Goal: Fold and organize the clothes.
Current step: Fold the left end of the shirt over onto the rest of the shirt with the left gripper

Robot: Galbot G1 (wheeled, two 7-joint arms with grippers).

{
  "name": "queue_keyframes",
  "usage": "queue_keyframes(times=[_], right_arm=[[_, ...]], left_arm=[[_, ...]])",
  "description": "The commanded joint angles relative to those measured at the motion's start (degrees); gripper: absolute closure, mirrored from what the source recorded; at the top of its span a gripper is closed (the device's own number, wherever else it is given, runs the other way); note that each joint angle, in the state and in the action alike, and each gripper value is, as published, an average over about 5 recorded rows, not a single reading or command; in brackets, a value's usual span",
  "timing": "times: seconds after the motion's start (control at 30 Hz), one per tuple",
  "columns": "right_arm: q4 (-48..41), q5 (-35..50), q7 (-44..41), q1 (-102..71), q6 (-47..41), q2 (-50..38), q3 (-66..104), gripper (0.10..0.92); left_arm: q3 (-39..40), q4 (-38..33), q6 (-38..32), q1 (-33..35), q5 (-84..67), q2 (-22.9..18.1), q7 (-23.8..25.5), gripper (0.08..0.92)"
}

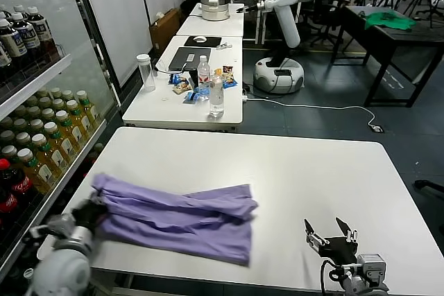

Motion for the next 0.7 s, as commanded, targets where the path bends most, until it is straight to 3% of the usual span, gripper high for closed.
queue_keyframes(times=[0.03,0.17,0.3,0.47,0.7], right_arm=[[0.11,-0.38,0.03,-0.35,0.10,0.43,-0.03,0.203],[0.10,-1.22,0.00,-0.70,0.26,1.02,-0.37,0.203],[0.01,-2.22,-0.14,-1.07,0.50,1.34,-0.81,0.203],[-0.09,-2.84,-0.26,-1.34,0.77,1.08,-0.91,0.203],[-0.27,-2.79,-0.37,-1.24,1.02,0.50,-0.56,0.203]], left_arm=[[-9.49,-11.96,2.37,0.96,-22.18,1.98,-0.09,0.883],[-2.53,-19.75,2.23,1.40,-31.64,-4.80,-0.50,0.883],[7.27,-22.61,1.29,-0.17,-36.92,-11.35,-0.52,0.883],[18.57,-19.76,-0.23,-3.36,-34.11,-16.54,-0.30,0.883],[27.44,-10.44,-0.94,-8.06,-26.11,-19.84,-0.27,0.883]])
